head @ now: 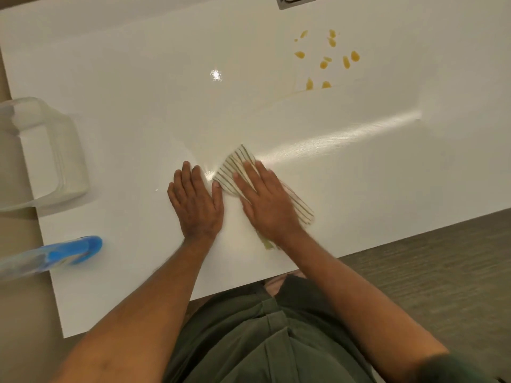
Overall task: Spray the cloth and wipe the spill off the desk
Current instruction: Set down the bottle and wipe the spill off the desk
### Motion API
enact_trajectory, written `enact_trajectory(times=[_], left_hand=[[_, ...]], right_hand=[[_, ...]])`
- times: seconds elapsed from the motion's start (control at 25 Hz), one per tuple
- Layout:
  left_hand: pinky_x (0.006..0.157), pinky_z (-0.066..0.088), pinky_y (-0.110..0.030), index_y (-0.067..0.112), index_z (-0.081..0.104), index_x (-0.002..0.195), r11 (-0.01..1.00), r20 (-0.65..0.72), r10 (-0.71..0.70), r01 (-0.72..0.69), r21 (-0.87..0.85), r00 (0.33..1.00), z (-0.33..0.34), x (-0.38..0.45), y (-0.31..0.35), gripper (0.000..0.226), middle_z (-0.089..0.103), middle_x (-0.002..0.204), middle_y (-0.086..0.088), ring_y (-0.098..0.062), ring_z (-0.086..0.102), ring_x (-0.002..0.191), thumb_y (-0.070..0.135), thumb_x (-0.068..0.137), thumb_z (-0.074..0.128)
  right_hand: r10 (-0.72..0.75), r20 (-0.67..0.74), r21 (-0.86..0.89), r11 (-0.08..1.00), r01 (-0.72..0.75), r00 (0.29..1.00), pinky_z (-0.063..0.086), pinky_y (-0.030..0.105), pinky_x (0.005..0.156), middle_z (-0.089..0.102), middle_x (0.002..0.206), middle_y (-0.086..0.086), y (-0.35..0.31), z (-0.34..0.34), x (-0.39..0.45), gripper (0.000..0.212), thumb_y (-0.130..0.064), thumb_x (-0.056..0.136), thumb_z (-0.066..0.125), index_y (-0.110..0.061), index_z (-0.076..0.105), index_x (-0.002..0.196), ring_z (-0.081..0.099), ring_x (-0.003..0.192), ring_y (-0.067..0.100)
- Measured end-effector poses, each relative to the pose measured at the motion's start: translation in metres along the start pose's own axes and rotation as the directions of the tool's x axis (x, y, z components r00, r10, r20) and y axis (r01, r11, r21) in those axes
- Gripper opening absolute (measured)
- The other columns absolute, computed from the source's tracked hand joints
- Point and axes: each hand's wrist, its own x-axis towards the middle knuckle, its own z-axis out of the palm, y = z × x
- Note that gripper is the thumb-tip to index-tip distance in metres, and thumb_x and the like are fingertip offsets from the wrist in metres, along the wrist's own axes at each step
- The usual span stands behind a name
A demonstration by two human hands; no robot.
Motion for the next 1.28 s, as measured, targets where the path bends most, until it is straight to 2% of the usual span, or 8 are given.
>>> enact_trajectory(times=[0.2,0.44,0.56,0.72,0.88,1.0,1.16,1.28], left_hand=[[0.125,0.025,-0.053,0.009,0.041,0.153,1.000,-0.002,-0.005,0.005,0.013,1.000,0.002,0.000,-0.002,0.058,0.035,0.166,-0.012,-0.035,0.034,0.152,0.046,0.109,0.030],[0.125,0.024,-0.052,0.009,0.042,0.153,0.999,0.007,-0.005,0.004,0.032,1.000,0.002,0.001,-0.001,0.061,0.035,0.166,-0.013,-0.036,0.034,0.151,0.048,0.109,0.025],[0.125,0.024,-0.053,0.009,0.042,0.152,0.999,-0.002,0.000,0.000,0.038,1.000,0.002,0.001,-0.001,0.060,0.035,0.165,-0.013,-0.036,0.034,0.151,0.048,0.109,0.027],[0.124,0.026,-0.052,0.009,0.043,0.152,0.999,-0.023,0.009,-0.008,0.048,1.000,0.003,0.001,-0.001,0.054,0.036,0.165,-0.013,-0.035,0.035,0.151,0.040,0.109,0.033],[0.125,0.026,-0.052,0.008,0.042,0.152,1.000,-0.010,0.011,-0.011,0.004,1.000,0.001,0.002,-0.002,0.052,0.036,0.165,-0.012,-0.034,0.033,0.152,0.032,0.106,0.036],[0.126,0.024,-0.052,0.009,0.041,0.153,1.000,-0.002,0.001,-0.001,-0.002,1.000,0.000,0.001,-0.001,0.054,0.034,0.166,-0.012,-0.034,0.032,0.153,0.033,0.105,0.035],[0.126,0.023,-0.052,0.009,0.040,0.154,1.000,0.013,-0.004,0.004,0.003,1.000,0.001,0.001,-0.002,0.055,0.032,0.167,-0.011,-0.034,0.031,0.153,0.036,0.106,0.035],[0.126,0.023,-0.052,0.008,0.040,0.154,1.000,0.010,-0.002,0.002,0.007,1.000,0.003,0.001,-0.001,0.057,0.033,0.167,-0.012,-0.035,0.032,0.153,0.038,0.106,0.035]], right_hand=[[0.320,-0.039,-0.030,0.946,-0.321,0.947,0.019,0.051,0.129,0.015,0.174,0.008,0.107,-0.039,-0.071,0.057,-0.034,0.109,0.032,-0.024,0.024,0.164,0.009,0.161,0.032],[0.643,-0.213,-0.016,0.750,-0.661,0.735,0.020,0.056,0.127,0.025,0.168,0.024,0.159,-0.056,0.038,0.058,-0.033,0.107,0.027,-0.012,0.031,0.161,0.021,0.156,0.046],[0.550,-0.205,-0.041,0.821,-0.569,0.809,0.021,0.054,0.127,0.027,0.167,0.025,0.110,-0.038,0.103,0.062,-0.033,0.104,0.025,-0.011,0.032,0.161,0.024,0.155,0.048],[0.233,-0.181,-0.056,0.967,-0.247,0.955,0.026,0.054,0.125,0.031,0.166,0.023,0.012,-0.003,0.141,0.057,-0.029,0.104,0.037,-0.011,0.039,0.159,0.027,0.154,0.046],[-0.092,-0.065,0.012,0.996,0.093,0.994,0.019,0.052,0.129,0.026,0.170,0.018,-0.018,0.009,0.074,0.055,-0.027,0.109,0.040,-0.012,0.032,0.161,0.017,0.159,0.039],[-0.128,0.061,-0.015,0.992,0.129,0.990,0.013,0.047,0.131,0.017,0.173,0.010,0.021,-0.001,-0.007,0.057,-0.028,0.110,0.040,-0.019,0.025,0.164,0.007,0.162,0.030],[0.218,-0.049,-0.040,0.975,-0.220,0.975,0.021,0.052,0.128,0.021,0.172,0.012,0.133,-0.040,-0.052,0.056,-0.033,0.110,0.033,-0.020,0.027,0.164,0.014,0.160,0.035],[0.563,-0.197,-0.022,0.816,-0.578,0.803,0.023,0.055,0.126,0.026,0.168,0.022,0.197,-0.066,-0.027,0.055,-0.033,0.111,0.027,-0.013,0.031,0.162,0.023,0.156,0.044]])
